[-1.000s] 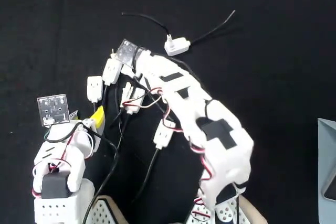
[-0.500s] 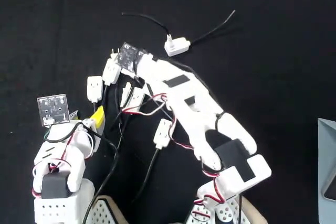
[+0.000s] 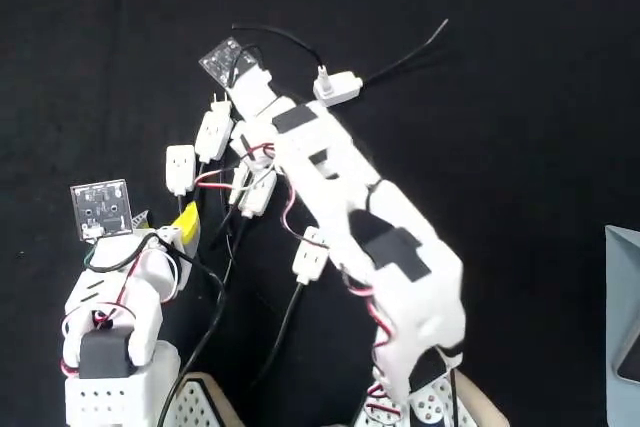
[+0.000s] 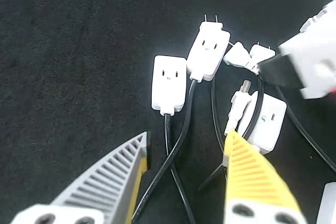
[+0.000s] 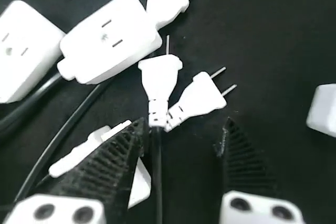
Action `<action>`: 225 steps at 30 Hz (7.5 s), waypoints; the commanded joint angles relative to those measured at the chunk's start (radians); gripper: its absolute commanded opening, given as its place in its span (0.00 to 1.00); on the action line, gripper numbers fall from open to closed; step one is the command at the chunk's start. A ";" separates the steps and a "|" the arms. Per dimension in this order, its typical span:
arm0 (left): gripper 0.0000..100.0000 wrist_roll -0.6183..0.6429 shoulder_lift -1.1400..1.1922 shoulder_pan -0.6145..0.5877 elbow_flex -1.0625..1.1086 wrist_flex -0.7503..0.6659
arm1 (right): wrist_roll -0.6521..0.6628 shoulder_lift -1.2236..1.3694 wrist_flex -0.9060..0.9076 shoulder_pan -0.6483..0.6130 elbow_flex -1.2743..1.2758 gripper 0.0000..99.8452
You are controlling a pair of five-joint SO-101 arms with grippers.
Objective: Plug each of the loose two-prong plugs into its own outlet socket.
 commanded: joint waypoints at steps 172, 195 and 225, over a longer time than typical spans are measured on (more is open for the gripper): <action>0.23 -0.035 -0.002 -0.005 0.110 -0.157 | 0.979 -0.437 0.137 0.522 0.650 0.38; 0.23 -0.035 -0.002 -0.005 0.110 -0.157 | 0.979 -0.418 0.298 0.517 0.651 0.25; 0.23 -0.037 -0.002 -0.005 0.110 -0.157 | 0.878 -0.667 0.583 0.577 0.498 0.01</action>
